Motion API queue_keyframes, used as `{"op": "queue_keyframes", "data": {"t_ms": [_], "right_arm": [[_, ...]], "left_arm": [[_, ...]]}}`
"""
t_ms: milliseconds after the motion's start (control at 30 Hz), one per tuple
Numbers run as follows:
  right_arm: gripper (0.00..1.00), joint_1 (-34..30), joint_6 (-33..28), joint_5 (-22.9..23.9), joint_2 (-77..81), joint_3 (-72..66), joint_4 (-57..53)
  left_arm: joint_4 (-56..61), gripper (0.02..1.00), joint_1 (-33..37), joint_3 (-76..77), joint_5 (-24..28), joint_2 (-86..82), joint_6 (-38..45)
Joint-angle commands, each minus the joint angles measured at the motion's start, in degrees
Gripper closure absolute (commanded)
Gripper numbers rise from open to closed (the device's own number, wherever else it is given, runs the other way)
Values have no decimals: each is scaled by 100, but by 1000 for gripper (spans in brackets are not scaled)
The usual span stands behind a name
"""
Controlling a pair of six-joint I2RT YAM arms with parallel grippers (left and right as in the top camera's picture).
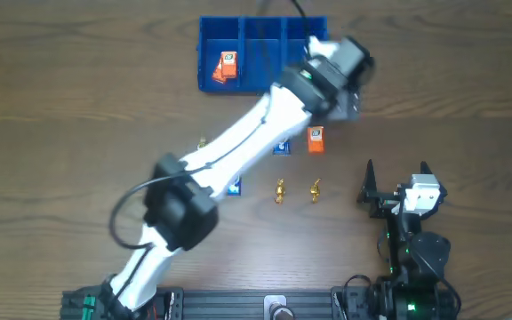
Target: Sort Candies Into Trays
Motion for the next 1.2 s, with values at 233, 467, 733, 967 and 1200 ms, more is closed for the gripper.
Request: {"op": "queue_keyframes", "data": {"t_ms": [233, 467, 733, 967, 1200], "right_arm": [[3, -31, -85, -28, -24, -9, -44], [3, -31, -83, -28, -24, -9, -44], [3, -31, -85, -28, -24, -9, -44], [3, -31, -83, -28, -24, -9, -42], [3, -31, -83, -28, -24, -9, -42]], "left_arm": [[232, 27, -142, -94, 219, 1196, -951], [203, 117, -120, -94, 267, 1325, -949], [181, 656, -146, -94, 321, 1499, -946], [190, 706, -144, -92, 162, 1377, -946], [186, 702, 210, -90, -898, -37, -278]]}}
